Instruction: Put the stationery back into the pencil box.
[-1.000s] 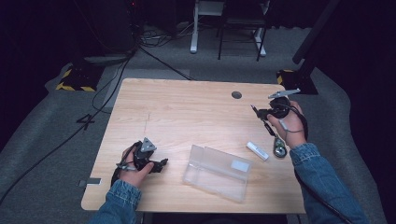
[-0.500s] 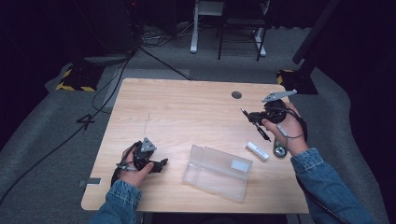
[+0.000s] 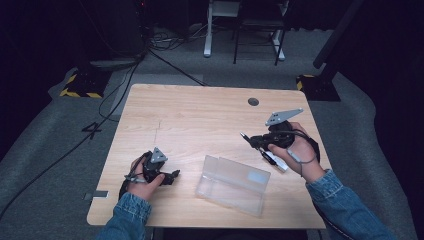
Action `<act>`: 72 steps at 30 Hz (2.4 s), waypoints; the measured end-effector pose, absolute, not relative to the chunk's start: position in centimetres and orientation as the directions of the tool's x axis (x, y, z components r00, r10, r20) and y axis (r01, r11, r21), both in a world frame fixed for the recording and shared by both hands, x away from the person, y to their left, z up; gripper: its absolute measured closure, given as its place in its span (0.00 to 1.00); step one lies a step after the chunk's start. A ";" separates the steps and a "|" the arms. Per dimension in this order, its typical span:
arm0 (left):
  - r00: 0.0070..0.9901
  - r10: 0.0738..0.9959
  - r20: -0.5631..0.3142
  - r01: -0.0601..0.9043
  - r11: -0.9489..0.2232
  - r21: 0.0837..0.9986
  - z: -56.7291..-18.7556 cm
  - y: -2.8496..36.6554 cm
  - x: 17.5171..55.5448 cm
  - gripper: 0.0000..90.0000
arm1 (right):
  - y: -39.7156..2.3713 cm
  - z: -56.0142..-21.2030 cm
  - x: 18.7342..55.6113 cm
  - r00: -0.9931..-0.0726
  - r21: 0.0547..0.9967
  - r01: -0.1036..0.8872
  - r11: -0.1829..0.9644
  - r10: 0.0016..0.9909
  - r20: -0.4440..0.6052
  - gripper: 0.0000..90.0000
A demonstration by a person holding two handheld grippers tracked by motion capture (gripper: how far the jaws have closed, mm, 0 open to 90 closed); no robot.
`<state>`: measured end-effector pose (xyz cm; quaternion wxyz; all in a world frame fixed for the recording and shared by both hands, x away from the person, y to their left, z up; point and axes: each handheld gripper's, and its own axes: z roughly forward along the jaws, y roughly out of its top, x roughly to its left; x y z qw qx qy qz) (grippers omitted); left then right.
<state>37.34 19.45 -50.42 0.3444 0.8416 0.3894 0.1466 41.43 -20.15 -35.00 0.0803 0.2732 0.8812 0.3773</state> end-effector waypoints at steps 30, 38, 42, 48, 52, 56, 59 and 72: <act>0.657 0.754 -0.021 0.551 -0.461 0.696 -50.4 19.4 37.3 0.21 | -15.2 -38.8 37.1 -0.924 0.665 0.345 0.663 0.364 0.117 0.89; 0.657 0.754 -0.021 0.551 -0.461 0.696 -50.4 19.4 37.3 0.21 | -15.0 -40.7 37.1 -0.933 0.654 0.331 0.680 0.341 0.117 0.89; 0.658 0.752 -0.020 0.550 -0.463 0.695 -50.4 19.4 37.3 0.21 | -15.0 -41.6 37.1 -0.937 0.650 0.322 0.688 0.330 0.115 0.89; 0.658 0.753 -0.019 0.550 -0.463 0.695 -50.4 19.4 37.3 0.21 | -15.1 -42.6 37.1 -0.951 0.641 0.276 0.717 0.299 0.074 0.89; 0.658 0.753 -0.020 0.550 -0.463 0.695 -50.4 19.4 37.3 0.21 | -15.4 -43.1 37.2 -0.955 0.638 0.265 0.723 0.288 0.071 0.89; 0.658 0.752 -0.019 0.550 -0.464 0.694 -50.4 19.4 37.3 0.21 | -15.5 -43.5 37.1 -0.957 0.632 0.254 0.732 0.283 0.057 0.89; 0.658 0.752 -0.019 0.550 -0.464 0.694 -50.4 19.4 37.3 0.21 | -15.5 -43.7 37.1 -0.960 0.630 0.246 0.737 0.274 0.054 0.89; 0.658 0.752 -0.020 0.550 -0.463 0.695 -50.4 19.4 37.3 0.21 | -15.8 -44.4 36.9 -0.967 0.616 0.219 0.757 0.252 0.035 0.89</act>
